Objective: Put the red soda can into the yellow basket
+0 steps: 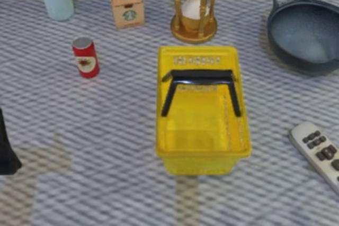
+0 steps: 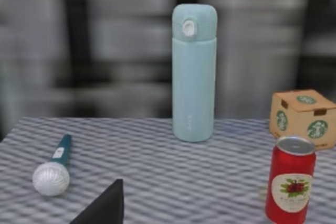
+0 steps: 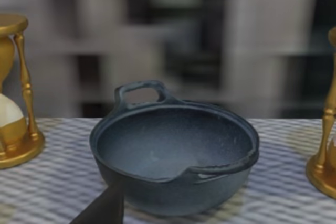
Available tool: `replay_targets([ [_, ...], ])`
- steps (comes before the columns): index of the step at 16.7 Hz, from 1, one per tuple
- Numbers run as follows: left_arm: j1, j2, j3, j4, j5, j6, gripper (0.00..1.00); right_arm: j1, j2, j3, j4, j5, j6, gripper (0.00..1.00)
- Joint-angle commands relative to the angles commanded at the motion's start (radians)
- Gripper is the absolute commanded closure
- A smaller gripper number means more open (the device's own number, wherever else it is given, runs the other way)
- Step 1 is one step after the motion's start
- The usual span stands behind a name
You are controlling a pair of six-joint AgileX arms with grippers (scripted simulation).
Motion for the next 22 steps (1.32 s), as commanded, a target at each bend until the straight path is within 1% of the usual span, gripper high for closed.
replay_targets([
  [3, -0.002, 0.008, 0.007, -0.005, 0.002, 0.002, 0.00, 0.000, 0.000, 0.000, 0.000, 0.000, 0.000, 0.00],
  [5, -0.009, 0.049, 0.045, -0.029, 0.013, 0.013, 0.00, 0.000, 0.000, 0.000, 0.000, 0.000, 0.000, 0.00],
  [10, -0.044, 0.303, 0.277, -0.193, 0.063, 0.083, 0.00, 0.000, 0.000, 0.000, 0.000, 0.000, 0.000, 0.00],
  [13, -0.068, 0.534, 0.491, -0.341, 0.095, 0.145, 0.00, 0.000, 0.000, 0.000, 0.000, 0.000, 0.000, 0.00],
  [17, -0.099, 0.905, 0.837, -0.570, 0.129, 0.240, 0.00, 0.000, 0.000, 0.000, 0.000, 0.000, 0.000, 0.00],
  [22, -0.130, 1.427, 1.322, -0.864, 0.146, 0.365, 0.00, 0.000, 0.000, 0.000, 0.000, 0.000, 0.000, 0.00],
])
